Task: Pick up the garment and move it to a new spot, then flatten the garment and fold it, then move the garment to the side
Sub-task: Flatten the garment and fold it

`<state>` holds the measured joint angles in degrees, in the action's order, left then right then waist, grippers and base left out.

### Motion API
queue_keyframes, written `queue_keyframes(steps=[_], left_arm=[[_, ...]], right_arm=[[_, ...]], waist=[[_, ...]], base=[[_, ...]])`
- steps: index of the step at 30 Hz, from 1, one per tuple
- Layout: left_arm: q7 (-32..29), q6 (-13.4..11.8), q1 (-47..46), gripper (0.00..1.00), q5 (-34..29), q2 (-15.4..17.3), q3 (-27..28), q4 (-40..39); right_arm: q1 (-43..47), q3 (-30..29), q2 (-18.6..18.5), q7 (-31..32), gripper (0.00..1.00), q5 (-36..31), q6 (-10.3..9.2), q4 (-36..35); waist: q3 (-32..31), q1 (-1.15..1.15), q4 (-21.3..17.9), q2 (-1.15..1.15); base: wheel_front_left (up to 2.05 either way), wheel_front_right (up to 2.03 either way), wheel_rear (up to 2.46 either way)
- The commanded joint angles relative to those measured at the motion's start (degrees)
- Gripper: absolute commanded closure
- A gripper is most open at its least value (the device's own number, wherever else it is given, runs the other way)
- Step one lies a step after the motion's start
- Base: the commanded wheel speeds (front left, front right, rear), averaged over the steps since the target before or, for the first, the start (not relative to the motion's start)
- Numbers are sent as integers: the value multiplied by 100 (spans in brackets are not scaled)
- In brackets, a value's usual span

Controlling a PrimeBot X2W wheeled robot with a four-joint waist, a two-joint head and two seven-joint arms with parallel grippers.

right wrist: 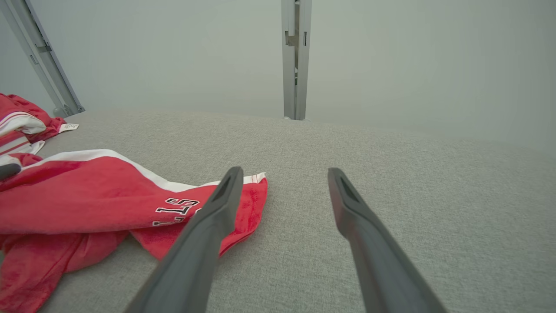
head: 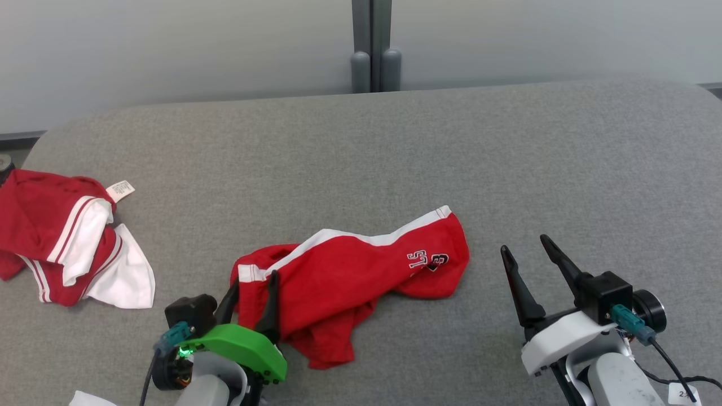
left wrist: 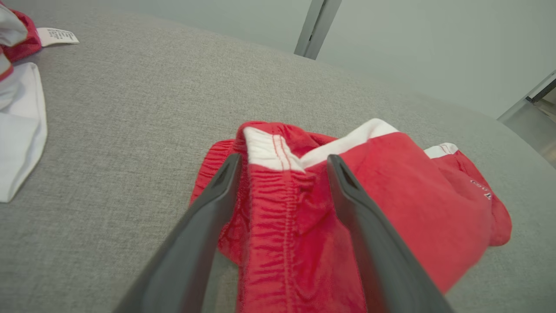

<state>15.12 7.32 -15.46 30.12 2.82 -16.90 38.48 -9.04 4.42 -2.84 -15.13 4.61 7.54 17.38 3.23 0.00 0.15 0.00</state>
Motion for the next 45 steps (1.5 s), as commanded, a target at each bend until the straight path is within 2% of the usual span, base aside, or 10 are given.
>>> queue_keyframes(steps=[1,5,10,13,14,15,19,28,44,45], left_arm=[[4,26,-83,0,192,20,-43,27],[4,24,-168,2,460,58,-194,29],[4,22,-193,24,650,112,-273,-101],[4,23,-185,57,715,142,-302,-140],[4,23,-186,64,735,141,-307,-144],[4,23,-198,83,773,149,-300,-160],[4,23,-233,100,778,157,-257,-270],[4,23,-390,100,649,153,-323,-437],[4,23,-843,100,746,75,-924,-581],[4,24,-850,100,766,70,-938,-585]], right_arm=[[9,9,-16,-1,0,37,-11,23],[42,9,-16,-1,0,28,-11,17],[84,13,-15,-1,0,28,-11,12],[86,25,-15,-1,0,38,-11,20],[82,29,-16,-1,0,42,-11,22],[73,34,-16,-1,0,42,-11,21],[18,4,-16,-1,0,21,-11,38],[-816,112,-61,-1,0,-147,-11,741],[-2891,-41,-57,326,0,-637,-11,3376],[-2952,-79,-52,329,5,-687,-11,3496]], waist=[[2,0,6,0],[9,0,26,0],[30,0,64,0],[48,0,83,0],[56,0,87,0],[68,0,94,0],[129,0,161,0],[493,0,430,0],[1201,0,923,0],[1218,0,936,0]], base=[[0,0,0],[0,0,0],[0,0,0],[0,0,0],[0,0,0],[0,0,0],[0,0,0],[0,0,0],[0,0,0],[0,0,0]])
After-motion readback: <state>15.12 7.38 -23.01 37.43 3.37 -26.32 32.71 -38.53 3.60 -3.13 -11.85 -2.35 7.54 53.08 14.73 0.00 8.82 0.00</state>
